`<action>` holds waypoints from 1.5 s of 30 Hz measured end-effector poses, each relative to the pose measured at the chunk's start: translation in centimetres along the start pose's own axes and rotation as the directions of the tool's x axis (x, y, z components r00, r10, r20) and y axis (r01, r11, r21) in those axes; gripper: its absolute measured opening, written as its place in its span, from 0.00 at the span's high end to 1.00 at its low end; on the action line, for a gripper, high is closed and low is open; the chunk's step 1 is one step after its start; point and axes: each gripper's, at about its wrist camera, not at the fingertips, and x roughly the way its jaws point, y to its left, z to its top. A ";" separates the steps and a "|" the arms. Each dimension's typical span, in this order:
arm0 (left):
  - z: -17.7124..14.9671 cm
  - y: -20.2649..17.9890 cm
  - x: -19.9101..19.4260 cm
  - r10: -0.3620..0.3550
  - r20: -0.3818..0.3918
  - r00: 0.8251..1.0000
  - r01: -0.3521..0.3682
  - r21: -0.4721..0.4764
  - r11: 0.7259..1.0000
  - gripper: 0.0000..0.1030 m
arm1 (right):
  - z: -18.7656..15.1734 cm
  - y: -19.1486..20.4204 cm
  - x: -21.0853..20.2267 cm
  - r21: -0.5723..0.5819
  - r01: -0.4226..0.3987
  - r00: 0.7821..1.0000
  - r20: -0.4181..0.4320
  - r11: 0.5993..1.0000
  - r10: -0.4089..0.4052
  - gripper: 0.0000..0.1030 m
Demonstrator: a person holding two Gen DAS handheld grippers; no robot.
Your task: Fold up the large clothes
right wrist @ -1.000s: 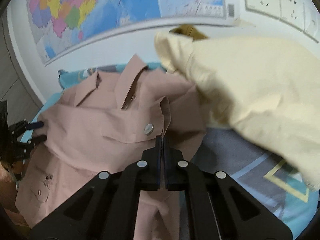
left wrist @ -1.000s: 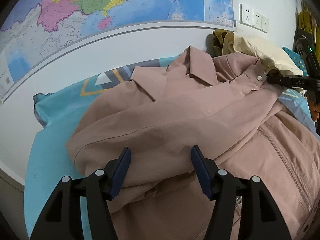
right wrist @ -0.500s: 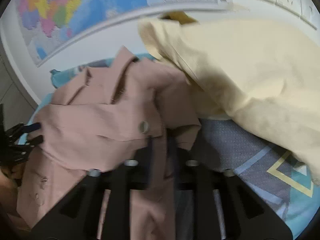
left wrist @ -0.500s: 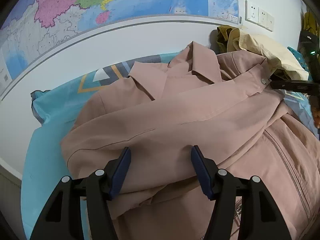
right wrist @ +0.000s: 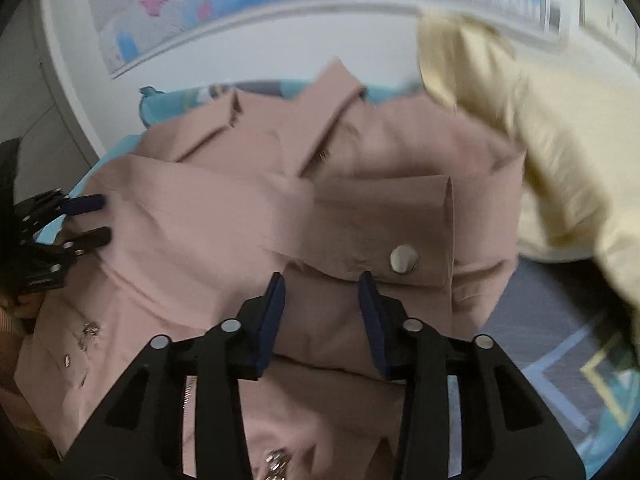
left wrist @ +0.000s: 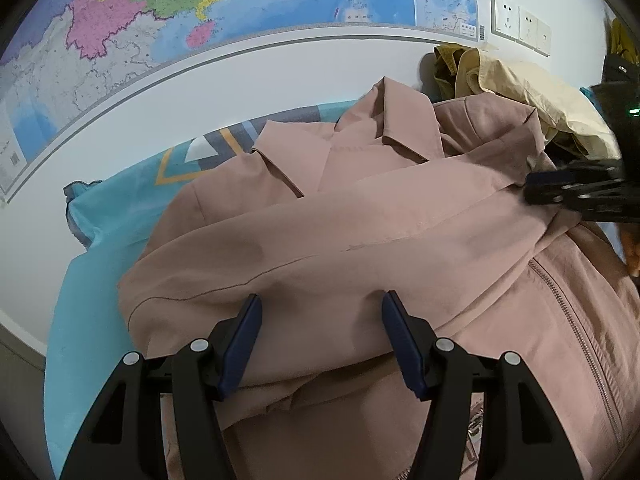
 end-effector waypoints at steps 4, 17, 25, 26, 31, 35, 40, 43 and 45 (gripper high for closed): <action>-0.1 0.1 0.0 0.013 -0.006 1.000 -0.013 -0.006 1.000 0.39 | 0.0 -0.8 0.2 0.044 -0.015 1.000 -0.001 0.999 0.015 0.72; -4.6 2.3 -7.2 -0.031 0.073 0.997 0.038 -0.096 0.995 0.24 | -4.1 0.5 -7.5 0.035 -0.108 0.993 0.056 0.994 0.106 0.45; -11.8 4.1 -10.2 -0.089 0.006 0.996 0.088 -0.246 0.965 0.20 | -10.4 -1.7 -11.7 0.152 -0.142 0.990 0.032 0.978 0.139 0.29; -12.7 4.2 -10.5 -0.111 0.001 0.994 0.108 -0.268 0.957 0.20 | -10.9 -1.8 -12.0 0.159 -0.141 0.990 0.029 0.977 0.138 0.29; -15.9 3.9 -11.2 -0.191 -0.036 0.981 0.168 -0.335 0.927 0.17 | -15.1 -3.2 -14.2 0.244 -0.190 0.982 0.044 0.951 0.185 0.24; -17.2 3.0 -11.7 -0.219 -0.046 0.975 0.191 -0.343 0.920 0.14 | -17.5 -4.1 -14.8 0.309 -0.247 0.969 0.055 0.919 0.242 0.23; -18.0 1.9 -12.2 -0.326 -0.025 0.945 0.296 -0.358 0.885 0.08 | -19.8 -4.4 -14.9 0.352 -0.315 0.948 0.070 0.882 0.311 0.21; -18.3 1.3 -12.3 -0.420 0.013 0.908 0.392 -0.384 0.836 0.07 | -20.3 -4.1 -15.3 0.344 -0.346 0.937 0.084 0.873 0.339 0.20; -18.5 1.1 -12.3 -0.460 0.040 0.887 0.436 -0.401 0.806 0.07 | -20.5 -3.8 -15.1 0.339 -0.371 0.927 0.087 0.865 0.364 0.19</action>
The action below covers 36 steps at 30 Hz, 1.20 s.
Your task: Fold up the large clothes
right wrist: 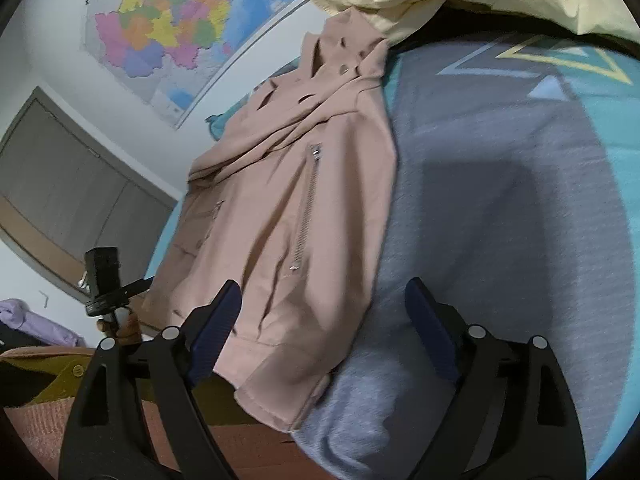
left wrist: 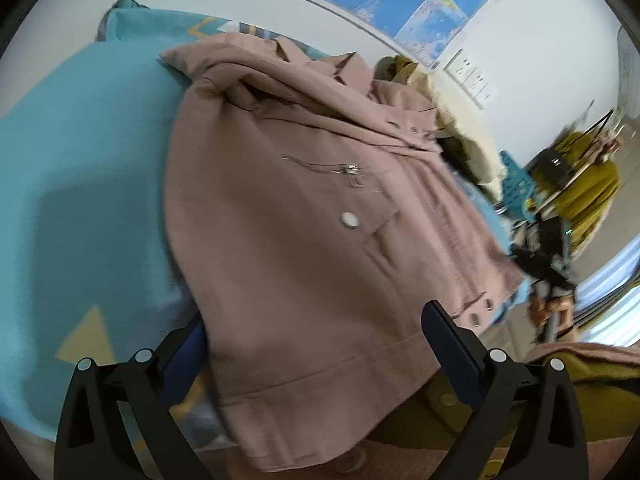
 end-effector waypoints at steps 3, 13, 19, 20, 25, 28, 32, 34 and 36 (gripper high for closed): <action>0.2 0.0 0.6 -0.101 -0.003 0.995 0.100 -0.045 0.994 0.07 | -0.3 0.7 0.7 -0.033 -0.036 0.999 -0.019 0.999 0.036 0.18; 1.9 -1.5 3.1 0.012 -0.004 1.000 -0.012 -0.038 0.999 0.66 | -0.8 2.4 2.8 -0.100 -0.113 0.992 -0.066 0.989 0.106 0.36; 1.2 0.9 1.5 -0.107 -0.018 0.994 0.104 -0.121 0.987 0.45 | -1.3 1.9 2.1 -0.071 -0.123 0.990 -0.072 0.990 0.118 0.36; 1.0 0.7 1.5 -0.110 -0.012 0.994 0.108 -0.111 0.988 0.42 | -1.4 2.2 2.1 -0.086 -0.119 0.991 -0.074 0.989 0.113 0.33; 1.0 -0.2 2.6 0.012 -0.024 1.000 -0.014 -0.094 0.995 0.90 | -1.3 2.0 3.2 -0.045 -0.056 0.996 -0.072 0.997 0.053 0.91; 1.3 0.5 1.3 -0.008 0.012 1.000 0.010 -0.133 0.991 0.94 | -1.3 1.5 2.0 0.024 -0.150 0.988 -0.018 0.988 0.151 0.92; 1.8 -0.7 -3.6 -0.030 0.134 0.991 0.044 -0.100 0.994 0.95 | -1.1 4.3 -1.8 -0.024 -0.266 0.959 0.099 0.964 0.267 0.93; 2.1 -1.5 -6.3 -0.031 0.182 0.983 0.045 -0.074 0.996 0.96 | -1.3 6.8 -3.8 -0.090 -0.296 0.943 0.128 0.951 0.306 0.93; 2.2 -1.9 -8.1 -0.046 0.214 0.976 0.060 -0.060 0.996 0.96 | -1.6 8.8 -5.2 -0.139 -0.314 0.934 0.133 0.939 0.332 0.93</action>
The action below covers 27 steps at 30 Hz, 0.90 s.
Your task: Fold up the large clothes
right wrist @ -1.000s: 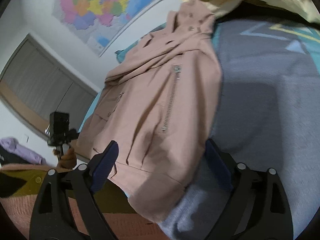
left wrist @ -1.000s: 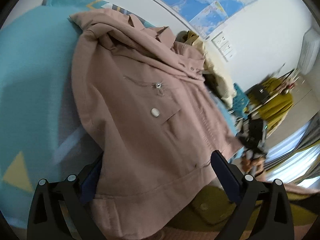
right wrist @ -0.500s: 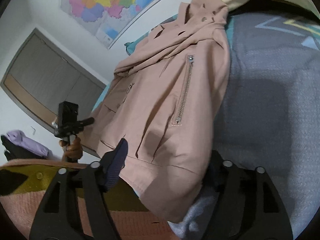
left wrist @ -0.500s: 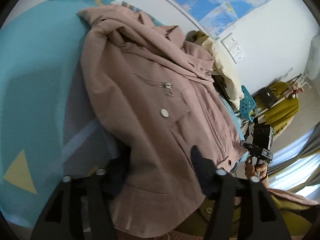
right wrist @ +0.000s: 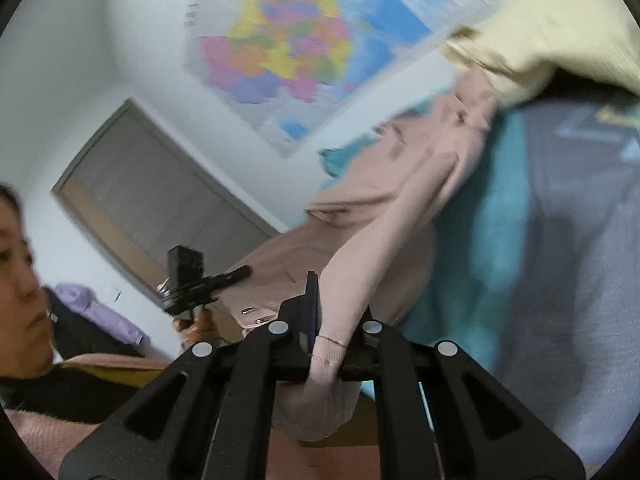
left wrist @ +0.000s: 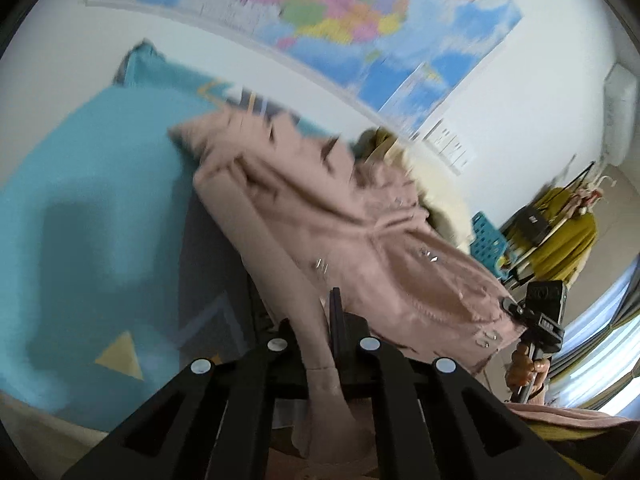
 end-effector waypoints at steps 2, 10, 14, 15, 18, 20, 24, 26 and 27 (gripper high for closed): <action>0.0 -0.4 -1.6 -0.004 0.023 1.000 0.003 0.020 1.000 0.95 | -0.2 1.3 -0.5 -0.023 -0.019 1.000 -0.005 1.000 0.019 0.94; -2.1 3.3 2.7 0.090 -0.133 0.987 -0.094 -0.026 0.995 0.90 | -2.3 -3.6 1.3 0.120 0.093 0.991 -0.110 0.988 -0.080 0.92; -3.2 6.0 3.9 0.119 -0.192 0.974 -0.136 -0.076 0.988 0.64 | -3.4 -5.2 1.4 0.165 0.120 0.984 -0.148 0.979 -0.096 0.81; -3.3 6.2 3.9 0.104 -0.188 0.977 -0.122 -0.084 0.989 0.61 | -3.6 -5.4 1.2 0.166 0.149 0.980 -0.158 0.975 -0.123 0.71; -3.3 5.9 3.6 0.082 -0.192 0.978 -0.094 -0.055 0.994 0.45 | -4.4 -6.3 1.3 0.174 0.208 0.963 -0.207 0.962 -0.171 0.59; -3.3 5.3 3.9 0.063 -0.197 0.978 -0.070 -0.026 0.997 0.33 | -5.0 -6.9 1.4 0.179 0.231 0.955 -0.228 0.956 -0.188 0.59; -2.7 4.2 4.8 0.115 -0.204 0.972 -0.111 0.030 0.993 0.38 | -4.4 -6.9 2.0 0.152 0.251 0.951 -0.225 0.956 -0.214 0.59; -2.0 4.0 4.7 0.135 -0.192 0.972 -0.129 0.044 0.991 0.38 | -3.2 -6.2 1.6 0.084 0.328 0.927 -0.218 0.941 -0.304 0.59; -1.7 3.9 4.6 0.152 -0.181 0.972 -0.145 0.052 0.988 0.38 | -2.6 -5.9 1.3 0.046 0.370 0.912 -0.207 0.928 -0.353 0.59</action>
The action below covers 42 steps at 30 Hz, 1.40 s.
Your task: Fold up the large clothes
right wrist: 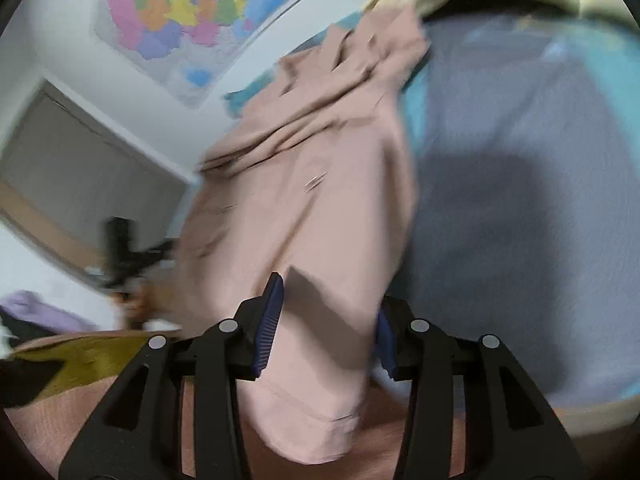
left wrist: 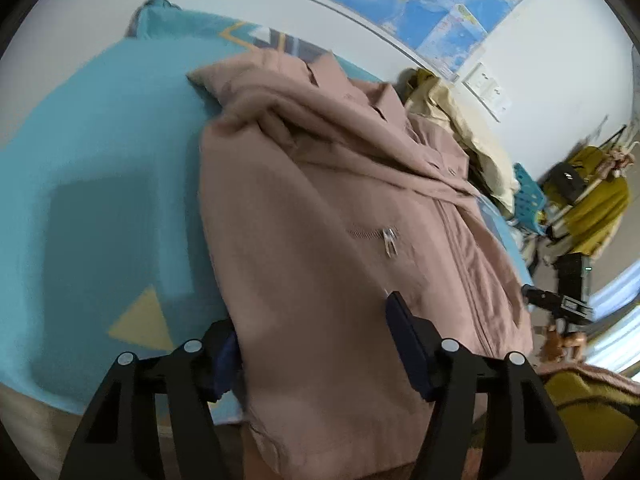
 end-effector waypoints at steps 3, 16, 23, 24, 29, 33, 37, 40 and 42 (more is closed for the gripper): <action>1.5 -0.2 -1.5 0.059 0.077 0.995 -0.061 0.023 0.998 0.38 | 2.7 1.4 -1.2 -0.098 0.095 0.993 0.079 0.991 -0.087 0.58; 11.2 -6.7 2.6 0.113 0.218 0.969 -0.172 0.277 0.945 0.31 | 22.5 8.3 18.4 -0.400 0.219 0.973 0.025 0.890 -0.229 0.49; 15.1 -7.1 6.7 0.019 0.144 0.989 -0.060 0.284 0.957 0.31 | 26.3 10.6 26.3 -0.554 0.267 0.948 0.007 0.788 -0.317 0.52; 15.3 -7.1 7.2 0.006 0.132 0.991 -0.043 0.282 0.958 0.30 | 26.7 10.5 27.0 -0.562 0.271 0.945 -0.001 0.782 -0.328 0.52; 15.2 -6.5 9.1 -0.012 0.075 0.997 -0.008 0.266 0.964 0.29 | 28.1 9.5 30.6 -0.596 0.183 0.937 -0.136 0.782 -0.323 0.43; 15.1 -5.9 9.8 -0.014 0.048 0.999 0.002 0.248 0.969 0.27 | 27.8 10.2 31.3 -0.666 0.157 0.931 -0.147 0.729 -0.335 0.73; 14.8 -5.7 9.7 -0.019 0.044 0.999 0.008 0.240 0.971 0.27 | 27.4 10.4 30.8 -0.696 0.147 0.922 -0.160 0.703 -0.352 0.96; 14.8 -5.6 9.5 -0.017 0.050 0.999 0.004 0.240 0.971 0.27 | 27.1 10.9 29.9 -0.696 0.192 0.926 -0.105 0.692 -0.363 0.97; 14.8 -5.7 9.4 -0.015 0.053 0.998 0.002 0.241 0.970 0.26 | 27.4 11.6 28.8 -0.700 0.233 0.932 -0.037 0.675 -0.360 0.98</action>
